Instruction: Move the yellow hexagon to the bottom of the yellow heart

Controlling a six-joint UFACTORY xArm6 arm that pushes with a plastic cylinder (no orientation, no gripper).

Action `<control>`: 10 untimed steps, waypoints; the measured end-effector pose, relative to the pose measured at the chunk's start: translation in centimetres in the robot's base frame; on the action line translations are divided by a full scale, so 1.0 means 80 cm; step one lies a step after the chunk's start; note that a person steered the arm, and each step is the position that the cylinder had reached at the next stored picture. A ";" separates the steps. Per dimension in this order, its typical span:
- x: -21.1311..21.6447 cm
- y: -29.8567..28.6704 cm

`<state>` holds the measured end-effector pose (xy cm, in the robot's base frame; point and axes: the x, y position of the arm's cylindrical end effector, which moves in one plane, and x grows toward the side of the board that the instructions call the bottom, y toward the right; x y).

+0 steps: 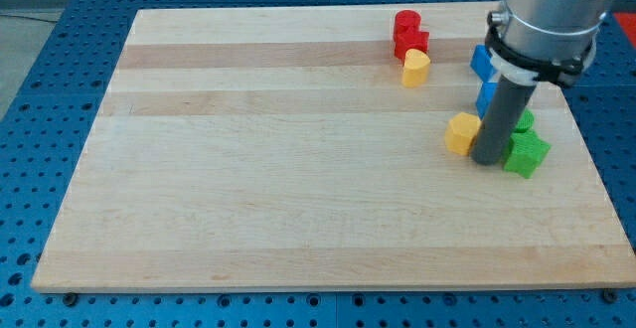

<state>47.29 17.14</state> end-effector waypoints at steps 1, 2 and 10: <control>-0.027 -0.022; -0.055 -0.048; -0.085 -0.102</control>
<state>40.52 9.00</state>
